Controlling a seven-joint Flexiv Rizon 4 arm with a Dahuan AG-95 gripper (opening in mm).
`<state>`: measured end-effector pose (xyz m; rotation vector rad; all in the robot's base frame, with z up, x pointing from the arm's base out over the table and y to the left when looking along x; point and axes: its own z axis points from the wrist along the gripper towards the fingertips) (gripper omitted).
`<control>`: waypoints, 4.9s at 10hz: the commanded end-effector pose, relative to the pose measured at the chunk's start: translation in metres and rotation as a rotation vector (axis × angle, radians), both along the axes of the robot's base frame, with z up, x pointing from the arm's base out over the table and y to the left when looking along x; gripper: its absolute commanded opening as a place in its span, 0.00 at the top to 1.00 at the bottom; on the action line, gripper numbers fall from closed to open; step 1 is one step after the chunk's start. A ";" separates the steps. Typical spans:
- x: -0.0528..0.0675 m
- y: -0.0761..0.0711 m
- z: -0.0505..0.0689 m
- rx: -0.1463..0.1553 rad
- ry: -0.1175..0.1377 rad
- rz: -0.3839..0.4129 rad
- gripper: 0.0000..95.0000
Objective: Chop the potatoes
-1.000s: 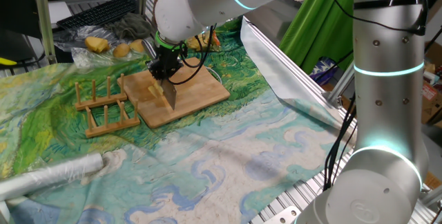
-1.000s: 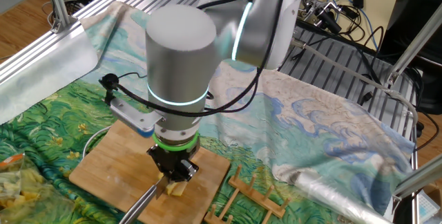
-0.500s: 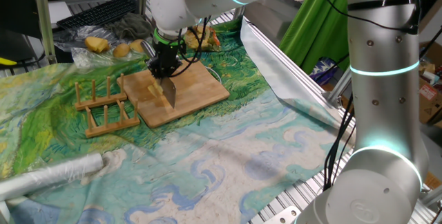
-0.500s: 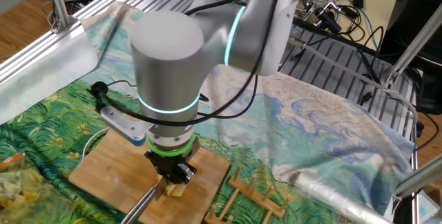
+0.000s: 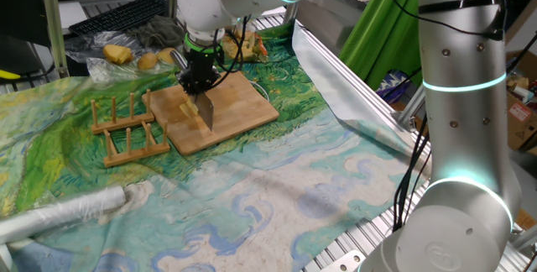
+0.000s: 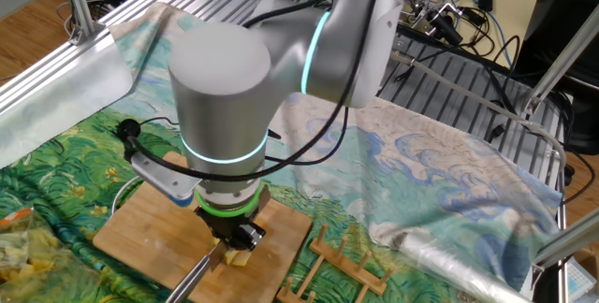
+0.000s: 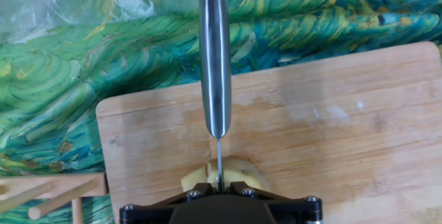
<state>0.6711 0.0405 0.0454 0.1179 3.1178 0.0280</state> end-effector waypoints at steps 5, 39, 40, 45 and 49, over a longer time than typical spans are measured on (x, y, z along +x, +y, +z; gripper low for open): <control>-0.004 -0.002 0.018 -0.002 0.002 -0.004 1.00; 0.000 -0.001 -0.034 0.031 -0.039 -0.018 1.00; 0.001 0.000 -0.045 0.025 -0.048 -0.018 1.00; 0.000 -0.002 -0.019 0.016 -0.009 -0.021 1.00; -0.008 -0.009 0.020 0.008 0.026 -0.027 1.00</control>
